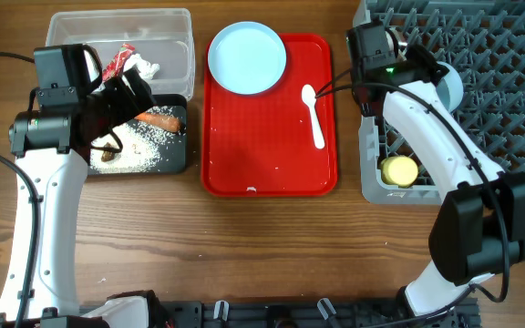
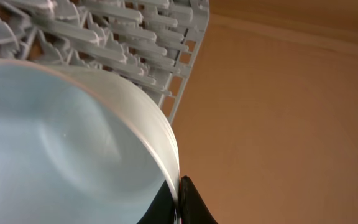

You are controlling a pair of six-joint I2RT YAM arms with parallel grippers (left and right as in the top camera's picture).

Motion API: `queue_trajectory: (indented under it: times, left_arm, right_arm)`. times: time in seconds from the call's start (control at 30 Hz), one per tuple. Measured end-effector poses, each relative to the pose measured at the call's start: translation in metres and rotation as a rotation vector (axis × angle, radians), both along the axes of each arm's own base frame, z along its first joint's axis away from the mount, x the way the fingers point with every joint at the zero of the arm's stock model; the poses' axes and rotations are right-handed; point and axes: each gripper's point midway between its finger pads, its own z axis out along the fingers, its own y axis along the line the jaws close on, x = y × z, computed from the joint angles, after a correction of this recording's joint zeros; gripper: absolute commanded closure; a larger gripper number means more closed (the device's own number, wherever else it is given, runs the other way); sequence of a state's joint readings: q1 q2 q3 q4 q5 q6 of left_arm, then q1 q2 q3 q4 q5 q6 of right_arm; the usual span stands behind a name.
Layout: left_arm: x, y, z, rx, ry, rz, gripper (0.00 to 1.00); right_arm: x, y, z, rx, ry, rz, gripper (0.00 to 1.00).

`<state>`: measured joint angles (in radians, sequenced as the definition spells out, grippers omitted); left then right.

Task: Sort waste into correct bins and load items into the dishwasher rack
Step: 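Carry the light-blue bowl right and set it in the rack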

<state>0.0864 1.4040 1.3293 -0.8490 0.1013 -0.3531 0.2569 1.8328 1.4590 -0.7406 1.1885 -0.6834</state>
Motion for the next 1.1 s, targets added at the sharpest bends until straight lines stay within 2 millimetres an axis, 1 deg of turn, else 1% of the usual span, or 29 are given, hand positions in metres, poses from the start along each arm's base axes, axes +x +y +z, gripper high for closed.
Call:
queue_trajectory:
  times: [0.1, 0.2, 0.33, 0.53, 0.77, 0.93, 1.1]
  left_arm:
    - [0.000, 0.000, 0.000, 0.000, 0.000, 0.000, 0.00]
    - [0.000, 0.000, 0.000, 0.000, 0.000, 0.000, 0.00]
    - [0.000, 0.000, 0.000, 0.000, 0.000, 0.000, 0.00]
    - [0.000, 0.000, 0.000, 0.000, 0.000, 0.000, 0.00]
    - [0.000, 0.000, 0.000, 0.000, 0.000, 0.000, 0.00]
    - [0.000, 0.000, 0.000, 0.000, 0.000, 0.000, 0.00]
    - [0.000, 0.000, 0.000, 0.000, 0.000, 0.000, 0.00]
  right_arm:
    - [-0.001, -0.001, -0.001, 0.000, 0.012, -0.001, 0.96]
    - [-0.002, 0.003, -0.006, 0.024, 0.028, 0.013, 0.96]
    - [0.000, 0.007, -0.011, 0.062, 0.022, 0.025, 0.96]
    - [0.000, 0.008, -0.014, 0.087, 0.001, 0.019, 0.96]
    - [-0.001, -0.004, -0.014, 0.121, -0.071, -0.042, 0.96]
    - [-0.002, -0.005, -0.014, 0.129, -0.087, -0.051, 0.96]
    - [-0.011, -0.009, -0.024, 0.102, -0.081, -0.076, 0.96]
